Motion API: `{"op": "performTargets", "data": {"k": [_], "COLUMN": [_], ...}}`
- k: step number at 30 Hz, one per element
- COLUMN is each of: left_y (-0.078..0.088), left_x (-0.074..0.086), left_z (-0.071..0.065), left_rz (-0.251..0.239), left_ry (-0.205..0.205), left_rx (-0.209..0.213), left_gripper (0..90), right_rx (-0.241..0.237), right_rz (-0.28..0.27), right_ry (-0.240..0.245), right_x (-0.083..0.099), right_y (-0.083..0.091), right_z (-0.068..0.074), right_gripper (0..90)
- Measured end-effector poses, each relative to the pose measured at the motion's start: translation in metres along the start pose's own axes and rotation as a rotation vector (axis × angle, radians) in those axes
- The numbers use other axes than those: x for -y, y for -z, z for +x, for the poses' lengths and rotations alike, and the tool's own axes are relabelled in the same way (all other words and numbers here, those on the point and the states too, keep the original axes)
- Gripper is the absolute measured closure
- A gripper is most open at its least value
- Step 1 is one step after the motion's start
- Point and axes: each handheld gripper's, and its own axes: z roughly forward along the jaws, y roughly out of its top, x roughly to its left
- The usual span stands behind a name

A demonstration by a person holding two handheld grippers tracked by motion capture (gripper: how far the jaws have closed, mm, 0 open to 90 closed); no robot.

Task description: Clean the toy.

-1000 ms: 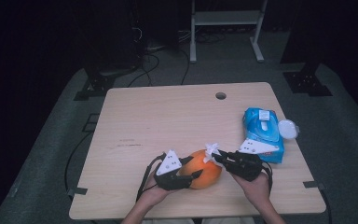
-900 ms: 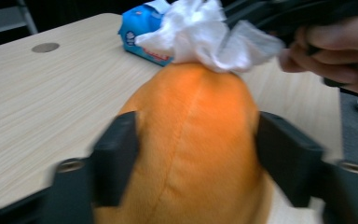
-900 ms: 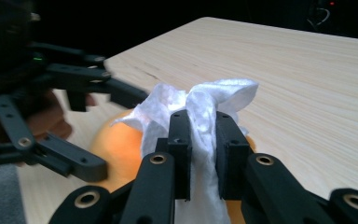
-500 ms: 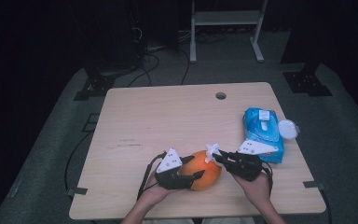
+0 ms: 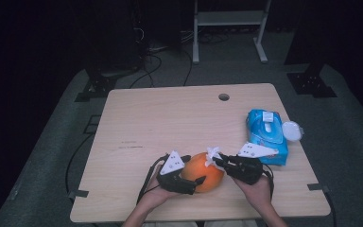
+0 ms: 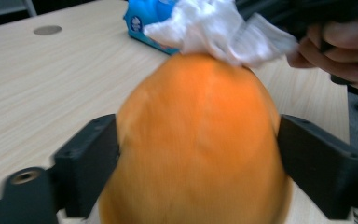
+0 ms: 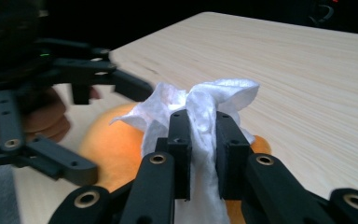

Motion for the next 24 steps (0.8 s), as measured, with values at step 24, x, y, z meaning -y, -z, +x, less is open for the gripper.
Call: {"op": "performTargets", "data": {"k": [24], "left_y": [0.009], "left_x": [-0.006], "left_z": [0.001], "left_rz": [-0.026], "left_ry": [0.017], "left_rx": [0.032], "left_gripper": [20.0], "right_rx": [0.002], "right_rz": [0.004], "right_ry": [-0.001], "right_x": [0.0], "right_y": [0.0], "right_z": [0.004], "right_gripper": [77.7]}}
